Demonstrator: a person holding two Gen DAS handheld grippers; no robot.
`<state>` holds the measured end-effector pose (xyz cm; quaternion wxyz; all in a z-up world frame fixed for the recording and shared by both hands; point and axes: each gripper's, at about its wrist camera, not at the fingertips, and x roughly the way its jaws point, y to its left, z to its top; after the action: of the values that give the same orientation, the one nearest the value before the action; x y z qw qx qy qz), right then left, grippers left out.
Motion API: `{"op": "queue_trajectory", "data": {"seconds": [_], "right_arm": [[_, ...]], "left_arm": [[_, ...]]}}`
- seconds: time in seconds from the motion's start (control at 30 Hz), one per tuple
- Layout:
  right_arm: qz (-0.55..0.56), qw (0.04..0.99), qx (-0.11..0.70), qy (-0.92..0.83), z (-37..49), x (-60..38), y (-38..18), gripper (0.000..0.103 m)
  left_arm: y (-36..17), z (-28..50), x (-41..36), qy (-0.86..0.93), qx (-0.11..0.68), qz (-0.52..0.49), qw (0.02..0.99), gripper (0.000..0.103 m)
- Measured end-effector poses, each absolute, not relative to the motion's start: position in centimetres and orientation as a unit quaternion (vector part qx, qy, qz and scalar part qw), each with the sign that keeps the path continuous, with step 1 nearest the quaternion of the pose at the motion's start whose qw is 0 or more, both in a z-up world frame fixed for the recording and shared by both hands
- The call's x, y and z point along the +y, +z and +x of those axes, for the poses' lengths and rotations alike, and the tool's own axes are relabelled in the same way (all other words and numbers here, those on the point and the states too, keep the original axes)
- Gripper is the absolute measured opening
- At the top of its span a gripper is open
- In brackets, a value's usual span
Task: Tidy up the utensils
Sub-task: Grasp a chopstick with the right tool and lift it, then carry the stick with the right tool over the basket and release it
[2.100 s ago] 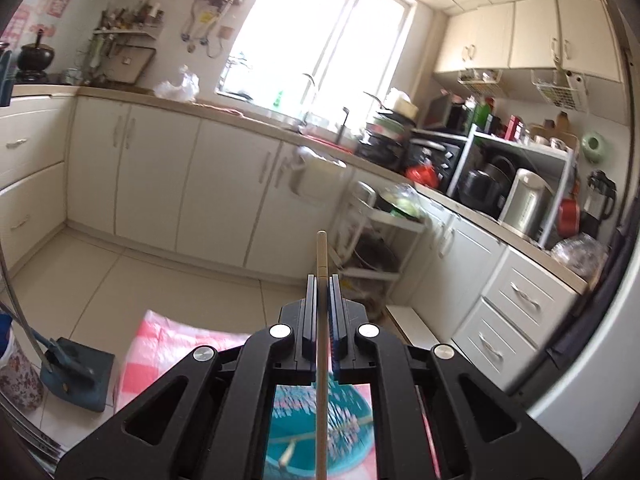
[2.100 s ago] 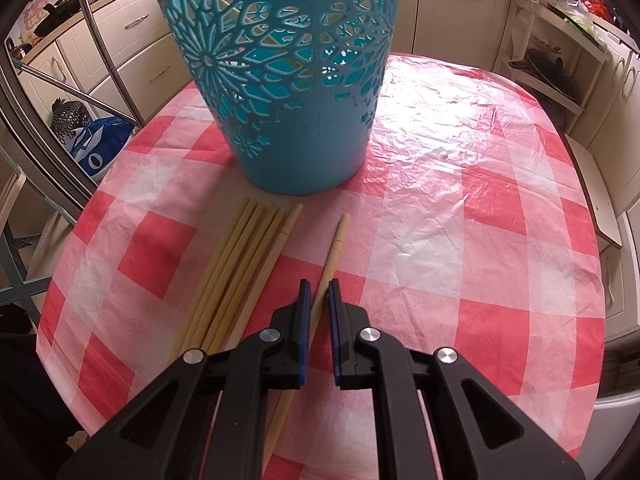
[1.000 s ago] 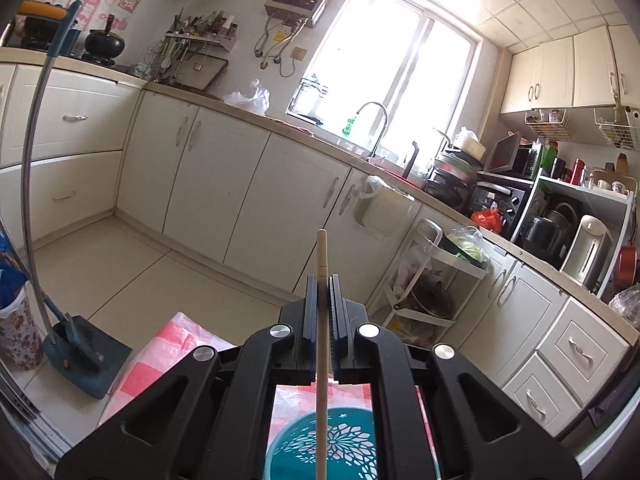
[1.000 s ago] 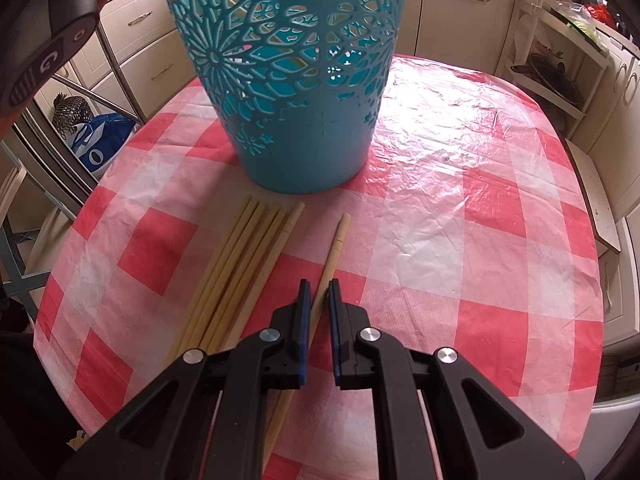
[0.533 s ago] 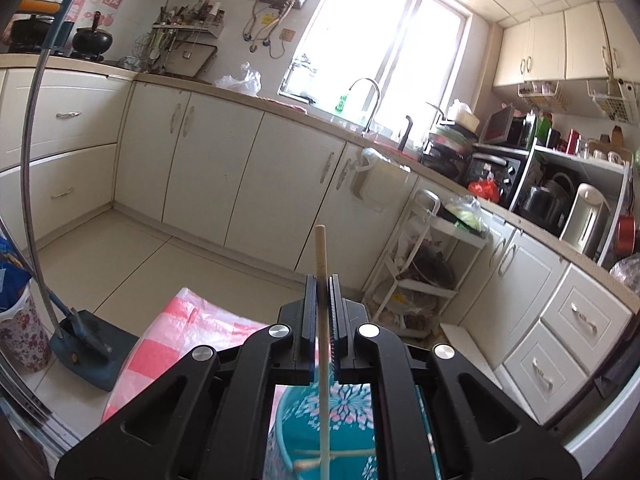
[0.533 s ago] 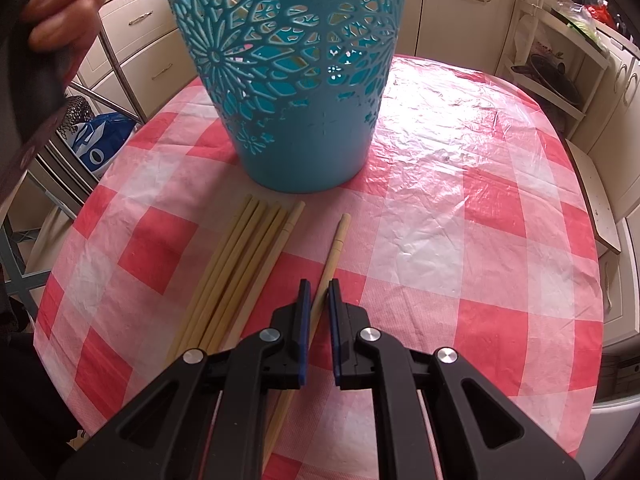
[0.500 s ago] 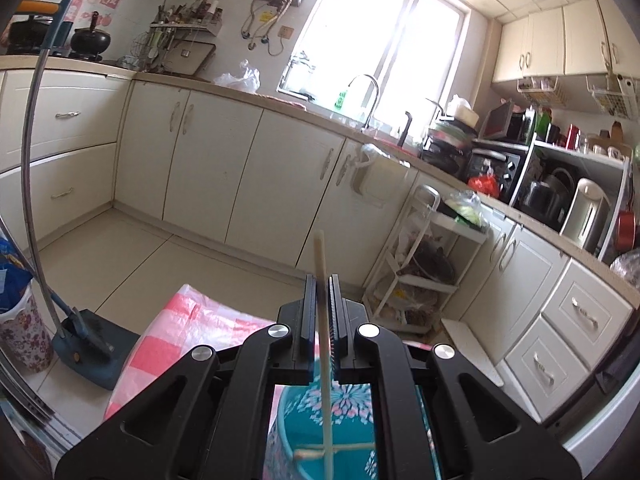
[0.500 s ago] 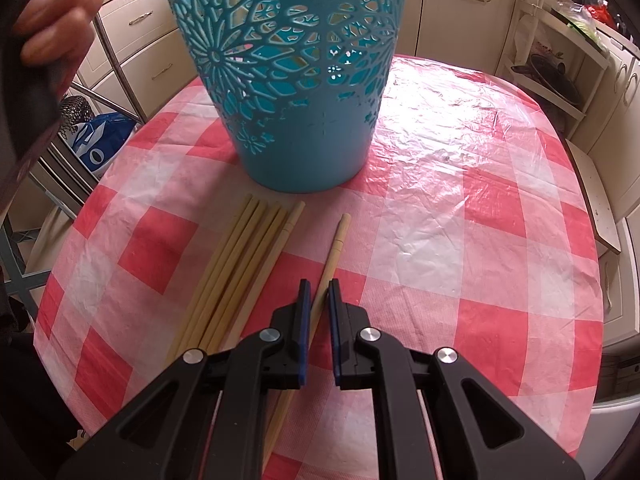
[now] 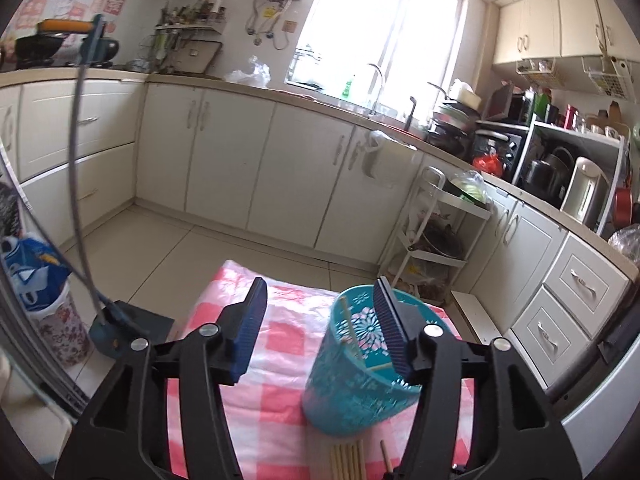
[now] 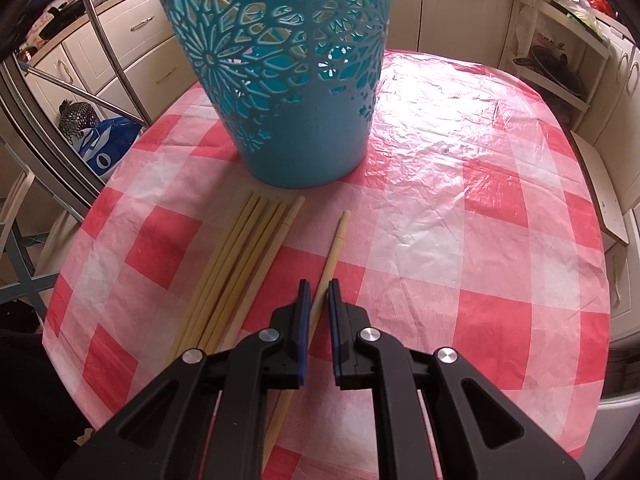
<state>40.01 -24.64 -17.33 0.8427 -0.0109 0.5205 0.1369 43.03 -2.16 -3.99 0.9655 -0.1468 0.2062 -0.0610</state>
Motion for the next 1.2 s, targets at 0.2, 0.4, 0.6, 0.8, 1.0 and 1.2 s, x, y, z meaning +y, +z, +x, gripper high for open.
{"op": "queue_trajectory", "data": {"seconds": [0.2,0.4,0.6,0.8,1.0,1.2], "right_arm": [[0.003,0.843,0.520,0.140,40.0,-25.1,-17.3,0.010],[-0.014,0.846,0.515,0.136,40.0,-24.6,-17.3,0.010],[-0.054,0.849,0.508,0.135,39.7,-23.6,-17.3,0.007],[-0.014,0.837,0.516,0.185,39.0,-24.7,-15.6,0.006],[0.064,0.835,0.462,0.293,36.5,-25.7,-10.4,0.006],[0.162,0.857,0.360,0.332,36.4,-27.0,-4.3,0.006]], "left_arm": [[-5.9,42.1,0.6,-0.033,0.241,-0.174,0.954,0.059],[-6.0,42.5,1.4,-0.028,0.248,-0.169,0.953,0.060],[-6.3,43.2,0.8,-0.026,0.262,-0.156,0.952,0.061],[-6.6,43.7,1.2,-0.022,0.276,-0.155,0.948,0.063],[-6.6,43.7,1.8,-0.018,0.275,-0.162,0.948,0.064],[-6.3,43.4,2.3,-0.012,0.271,-0.170,0.947,0.065]]}}
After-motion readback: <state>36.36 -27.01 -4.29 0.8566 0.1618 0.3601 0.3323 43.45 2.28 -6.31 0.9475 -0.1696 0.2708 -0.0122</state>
